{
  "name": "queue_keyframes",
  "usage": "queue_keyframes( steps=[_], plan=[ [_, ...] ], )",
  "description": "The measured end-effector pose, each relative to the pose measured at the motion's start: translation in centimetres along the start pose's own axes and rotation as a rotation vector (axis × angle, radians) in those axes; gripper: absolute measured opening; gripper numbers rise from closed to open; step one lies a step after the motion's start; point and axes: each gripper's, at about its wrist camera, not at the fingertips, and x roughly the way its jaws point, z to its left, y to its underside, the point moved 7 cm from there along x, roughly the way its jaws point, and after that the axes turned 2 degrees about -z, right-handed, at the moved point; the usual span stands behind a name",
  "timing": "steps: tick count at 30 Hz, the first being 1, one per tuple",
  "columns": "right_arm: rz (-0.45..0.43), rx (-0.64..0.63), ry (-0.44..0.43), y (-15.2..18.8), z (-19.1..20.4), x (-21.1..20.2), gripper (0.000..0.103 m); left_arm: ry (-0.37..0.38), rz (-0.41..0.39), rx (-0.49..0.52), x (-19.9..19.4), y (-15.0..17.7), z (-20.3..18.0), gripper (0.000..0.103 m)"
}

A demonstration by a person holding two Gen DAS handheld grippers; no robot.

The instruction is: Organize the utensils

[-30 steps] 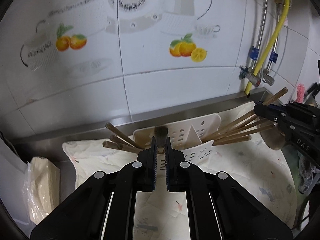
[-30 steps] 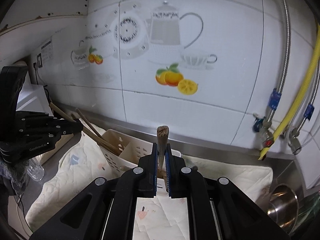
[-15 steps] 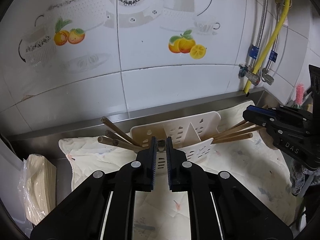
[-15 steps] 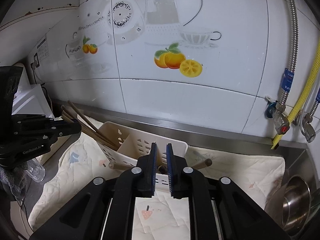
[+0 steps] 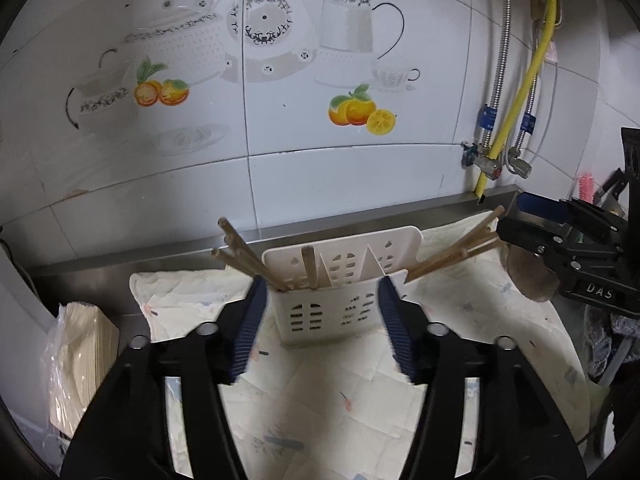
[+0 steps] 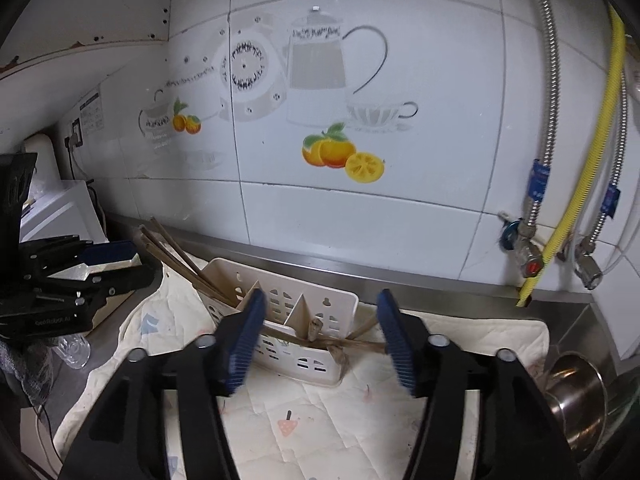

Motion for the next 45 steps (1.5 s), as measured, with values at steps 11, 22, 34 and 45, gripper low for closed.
queue_keyframes(
  steps=[11,22,34,45],
  plan=[
    [-0.039,0.02,0.034,2.6,-0.1,-3.5,0.088,-0.037,-0.062,0.01,-2.8,2.5,-0.5,0.096],
    [-0.026,0.039,0.095,6.8,-0.3,-5.1,0.094,-0.053,-0.089,-0.058,-4.5,5.2,-0.2,0.098],
    [0.006,0.029,0.108,10.8,1.5,-5.9,0.096,-0.097,-0.099,-0.116,-6.6,8.7,0.4,0.098],
    [0.021,0.058,0.092,13.6,3.0,-6.6,0.096,-0.124,-0.099,-0.11,-7.4,11.4,-0.3,0.098]
  ],
)
